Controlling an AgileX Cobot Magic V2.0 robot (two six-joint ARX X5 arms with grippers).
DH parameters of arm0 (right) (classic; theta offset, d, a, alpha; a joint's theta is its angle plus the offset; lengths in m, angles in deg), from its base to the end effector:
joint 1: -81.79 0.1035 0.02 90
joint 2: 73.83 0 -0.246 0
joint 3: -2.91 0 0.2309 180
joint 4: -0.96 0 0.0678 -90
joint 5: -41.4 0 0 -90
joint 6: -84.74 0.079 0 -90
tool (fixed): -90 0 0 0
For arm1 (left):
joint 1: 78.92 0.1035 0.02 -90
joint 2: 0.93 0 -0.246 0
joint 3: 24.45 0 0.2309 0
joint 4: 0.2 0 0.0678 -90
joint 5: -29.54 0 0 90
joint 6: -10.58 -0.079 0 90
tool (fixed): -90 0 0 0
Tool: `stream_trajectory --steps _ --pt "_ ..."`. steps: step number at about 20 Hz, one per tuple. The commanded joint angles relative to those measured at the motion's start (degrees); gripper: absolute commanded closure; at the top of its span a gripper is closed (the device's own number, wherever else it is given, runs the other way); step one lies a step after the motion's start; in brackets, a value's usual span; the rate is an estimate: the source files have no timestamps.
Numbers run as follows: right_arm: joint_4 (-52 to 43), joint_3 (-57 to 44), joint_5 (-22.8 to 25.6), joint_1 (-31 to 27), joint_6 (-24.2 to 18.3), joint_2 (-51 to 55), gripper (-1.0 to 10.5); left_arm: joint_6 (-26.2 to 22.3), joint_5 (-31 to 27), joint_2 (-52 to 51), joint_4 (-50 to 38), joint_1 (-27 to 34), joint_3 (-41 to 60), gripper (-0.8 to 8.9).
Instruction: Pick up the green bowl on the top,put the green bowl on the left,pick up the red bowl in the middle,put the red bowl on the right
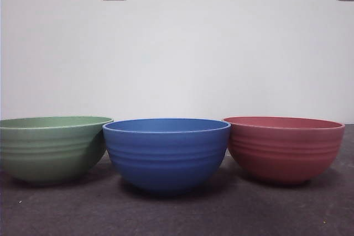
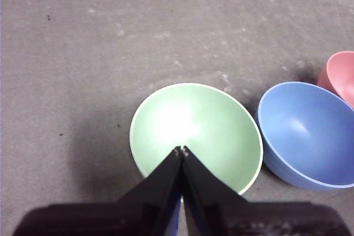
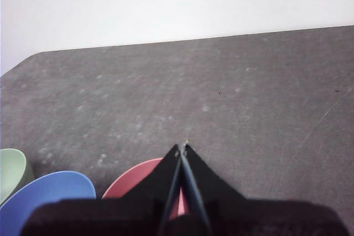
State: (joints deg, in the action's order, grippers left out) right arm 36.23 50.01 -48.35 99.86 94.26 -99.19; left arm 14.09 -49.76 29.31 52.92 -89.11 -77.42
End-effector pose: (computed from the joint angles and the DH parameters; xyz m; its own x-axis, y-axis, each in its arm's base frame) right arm 0.1474 0.0477 0.2600 0.9256 0.2974 -0.2340 -0.2651 0.9509 0.1598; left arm 0.1410 -0.0402 0.2430 0.8014 -0.3327 -0.4971 0.3004 0.9425 -0.1466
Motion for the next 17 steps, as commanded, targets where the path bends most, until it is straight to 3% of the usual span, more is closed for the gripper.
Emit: stream_trajectory --steps 1,4,6,8,11,17 --pt "-0.13 -0.15 0.07 0.11 0.68 0.09 9.6 0.37 -0.04 -0.26 -0.26 -0.09 0.26 8.17" --pt "-0.04 -0.15 0.20 0.11 0.68 -0.09 9.6 0.37 -1.66 -4.66 0.55 -0.66 0.28 8.17" --pt "-0.02 -0.15 0.13 0.11 0.68 -0.09 9.6 -5.07 -1.60 -11.45 0.59 -0.09 0.35 8.17" --pt "-0.02 -0.15 0.13 0.11 0.68 -0.13 9.6 -6.91 -1.60 -18.69 -5.01 2.05 2.91 8.17" --pt "0.00 -0.15 0.13 0.11 0.68 -0.11 9.6 -9.62 -1.73 -27.26 -15.85 7.06 13.14 8.17" --pt "0.00 -0.15 0.13 0.11 0.68 -0.13 9.6 -8.61 -1.66 -30.14 -24.00 11.41 28.74 8.17"
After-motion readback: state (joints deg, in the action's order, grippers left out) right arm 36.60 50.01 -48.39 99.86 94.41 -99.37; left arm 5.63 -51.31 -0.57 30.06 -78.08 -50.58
